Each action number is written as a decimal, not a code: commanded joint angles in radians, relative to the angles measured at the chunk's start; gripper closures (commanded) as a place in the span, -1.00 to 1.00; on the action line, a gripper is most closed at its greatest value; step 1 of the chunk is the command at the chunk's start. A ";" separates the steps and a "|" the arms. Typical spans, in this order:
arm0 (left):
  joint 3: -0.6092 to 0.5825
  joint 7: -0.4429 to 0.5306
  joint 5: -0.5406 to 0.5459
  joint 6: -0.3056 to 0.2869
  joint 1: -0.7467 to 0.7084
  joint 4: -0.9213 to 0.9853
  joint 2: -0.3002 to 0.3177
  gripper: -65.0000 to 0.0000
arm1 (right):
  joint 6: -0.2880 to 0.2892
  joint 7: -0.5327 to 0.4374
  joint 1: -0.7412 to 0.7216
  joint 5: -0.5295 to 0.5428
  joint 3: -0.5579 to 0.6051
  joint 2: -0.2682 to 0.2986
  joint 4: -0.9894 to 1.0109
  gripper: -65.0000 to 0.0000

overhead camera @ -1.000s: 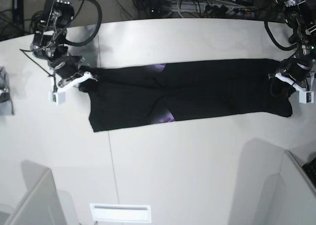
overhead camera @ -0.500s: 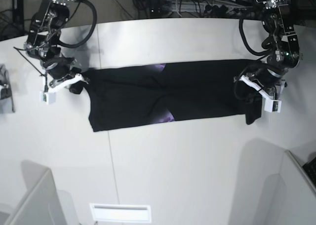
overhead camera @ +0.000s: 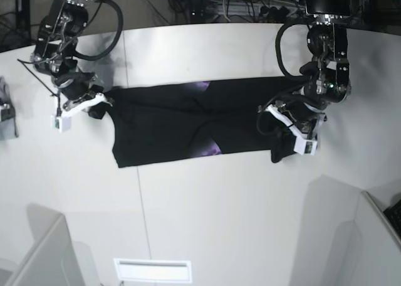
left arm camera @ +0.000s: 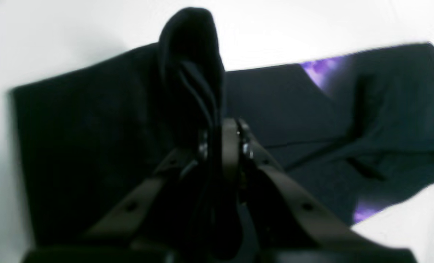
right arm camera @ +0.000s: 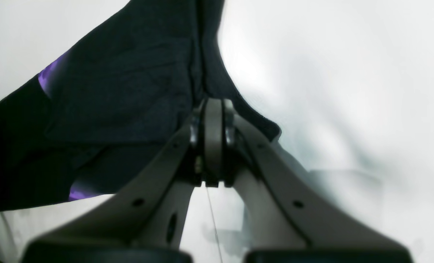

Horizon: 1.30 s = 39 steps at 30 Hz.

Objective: Fold the T-shirt properly
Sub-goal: 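Grasp the strip end with the left gripper and fold it toward the right gripper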

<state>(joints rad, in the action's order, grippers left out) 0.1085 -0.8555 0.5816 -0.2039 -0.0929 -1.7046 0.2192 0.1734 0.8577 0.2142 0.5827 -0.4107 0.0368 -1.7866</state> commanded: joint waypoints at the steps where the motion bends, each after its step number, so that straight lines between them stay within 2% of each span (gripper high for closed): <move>1: -0.017 0.020 0.019 0.013 0.018 -0.005 0.003 1.00 | 0.008 -0.019 -0.011 0.013 -0.003 0.008 -0.015 1.00; 13: -0.138 0.023 0.019 0.065 0.041 0.005 -0.028 1.00 | 0.008 -0.019 -0.011 0.010 -0.003 0.008 -0.014 1.00; 39: -0.140 0.020 0.021 0.067 0.043 0.007 -0.040 1.00 | 0.008 -0.019 -0.011 0.010 -0.003 0.008 -0.014 1.00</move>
<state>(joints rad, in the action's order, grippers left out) -0.0326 -0.8532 0.5846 -0.1337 -0.0658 -1.6798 0.1749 0.1734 0.8574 0.2119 0.5819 -0.4107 0.0357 -1.7855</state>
